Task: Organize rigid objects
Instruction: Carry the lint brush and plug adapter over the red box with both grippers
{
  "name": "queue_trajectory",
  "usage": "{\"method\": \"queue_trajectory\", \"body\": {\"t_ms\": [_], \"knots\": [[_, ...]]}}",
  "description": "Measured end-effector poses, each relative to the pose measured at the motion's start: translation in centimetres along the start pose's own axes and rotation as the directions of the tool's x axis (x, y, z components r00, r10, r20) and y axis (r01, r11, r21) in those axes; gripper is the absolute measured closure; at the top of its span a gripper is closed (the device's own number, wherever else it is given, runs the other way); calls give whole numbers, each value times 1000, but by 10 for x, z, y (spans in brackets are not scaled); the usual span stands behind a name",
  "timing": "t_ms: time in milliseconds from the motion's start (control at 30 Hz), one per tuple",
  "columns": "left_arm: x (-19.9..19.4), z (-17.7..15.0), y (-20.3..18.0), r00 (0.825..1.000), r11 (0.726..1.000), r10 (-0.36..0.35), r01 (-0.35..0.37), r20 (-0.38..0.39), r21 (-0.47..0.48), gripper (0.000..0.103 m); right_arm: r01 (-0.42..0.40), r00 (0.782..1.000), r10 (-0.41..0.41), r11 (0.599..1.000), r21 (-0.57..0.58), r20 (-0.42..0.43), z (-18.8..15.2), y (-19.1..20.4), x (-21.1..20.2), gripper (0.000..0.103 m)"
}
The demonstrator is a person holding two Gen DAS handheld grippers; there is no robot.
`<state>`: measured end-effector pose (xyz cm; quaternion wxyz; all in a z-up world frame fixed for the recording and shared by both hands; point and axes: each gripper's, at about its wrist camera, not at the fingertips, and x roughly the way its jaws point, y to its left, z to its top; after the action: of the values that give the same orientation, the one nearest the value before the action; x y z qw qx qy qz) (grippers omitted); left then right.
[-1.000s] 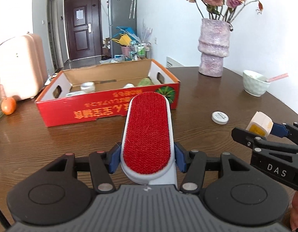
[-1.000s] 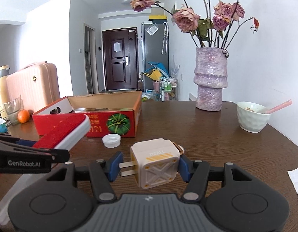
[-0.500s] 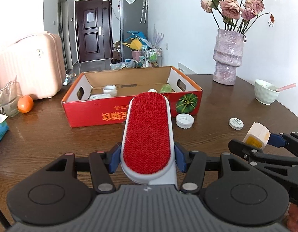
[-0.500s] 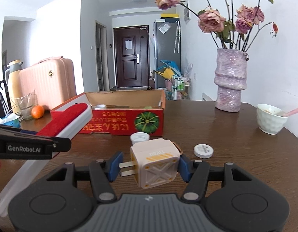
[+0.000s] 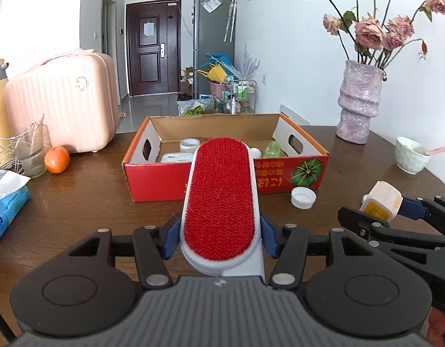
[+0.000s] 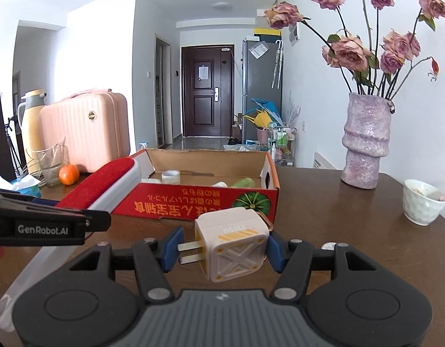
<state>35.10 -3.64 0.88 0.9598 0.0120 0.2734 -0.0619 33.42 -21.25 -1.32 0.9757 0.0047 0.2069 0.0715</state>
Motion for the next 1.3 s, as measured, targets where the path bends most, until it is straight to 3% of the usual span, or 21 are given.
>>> {"method": "queue_trajectory", "body": {"t_ms": [500, 1300], "knots": [[14, 29, 15, 998, 998, 35, -33, 46, -50, 47, 10, 999, -10, 1000, 17, 44, 36, 8, 32, 44], [81, 73, 25, 995, 993, 80, -74, 59, -88, 47, 16, 998, -21, 997, 82, 63, 75, 4, 115, 44]]}}
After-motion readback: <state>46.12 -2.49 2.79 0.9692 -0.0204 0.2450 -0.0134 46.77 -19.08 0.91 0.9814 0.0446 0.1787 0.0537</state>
